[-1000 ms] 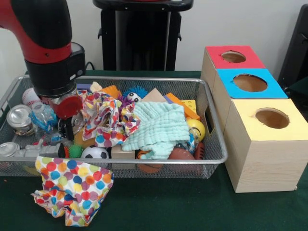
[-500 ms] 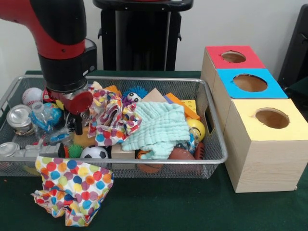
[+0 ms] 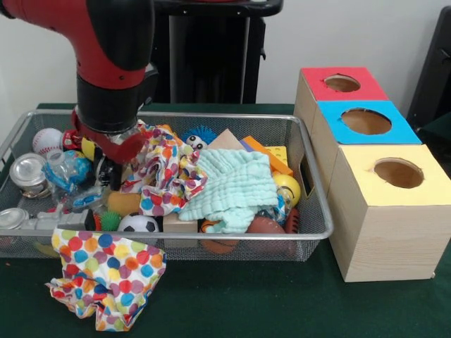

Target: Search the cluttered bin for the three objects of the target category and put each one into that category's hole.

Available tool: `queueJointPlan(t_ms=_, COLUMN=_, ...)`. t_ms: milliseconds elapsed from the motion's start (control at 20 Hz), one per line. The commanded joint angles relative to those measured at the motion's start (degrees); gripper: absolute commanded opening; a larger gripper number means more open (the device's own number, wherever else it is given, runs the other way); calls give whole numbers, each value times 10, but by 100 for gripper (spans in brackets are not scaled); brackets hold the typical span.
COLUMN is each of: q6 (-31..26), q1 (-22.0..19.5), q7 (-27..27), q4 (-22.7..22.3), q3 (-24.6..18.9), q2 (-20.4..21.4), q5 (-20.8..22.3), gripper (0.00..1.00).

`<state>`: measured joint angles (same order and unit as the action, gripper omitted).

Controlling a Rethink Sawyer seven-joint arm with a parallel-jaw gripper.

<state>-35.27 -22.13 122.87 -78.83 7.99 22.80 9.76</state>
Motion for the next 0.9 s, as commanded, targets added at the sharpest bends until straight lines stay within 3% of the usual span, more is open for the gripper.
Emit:
queueJointPlan(t_ms=50, q6=16, q1=-9, q7=40, q4=74, q3=37, q2=-99, q5=49, gripper=0)
queueJointPlan(t_ms=400, q6=48, q1=-1, q7=49, q4=126, q3=76, q2=-135, q5=71, gripper=0)
queueJointPlan(t_ms=600, q6=30, q1=4, q7=51, q4=148, q3=97, q2=-148, q5=70, gripper=0)
queueJointPlan(t_ms=900, q6=10, q1=-14, q7=35, q4=134, q3=76, q2=-145, q5=42, gripper=0)
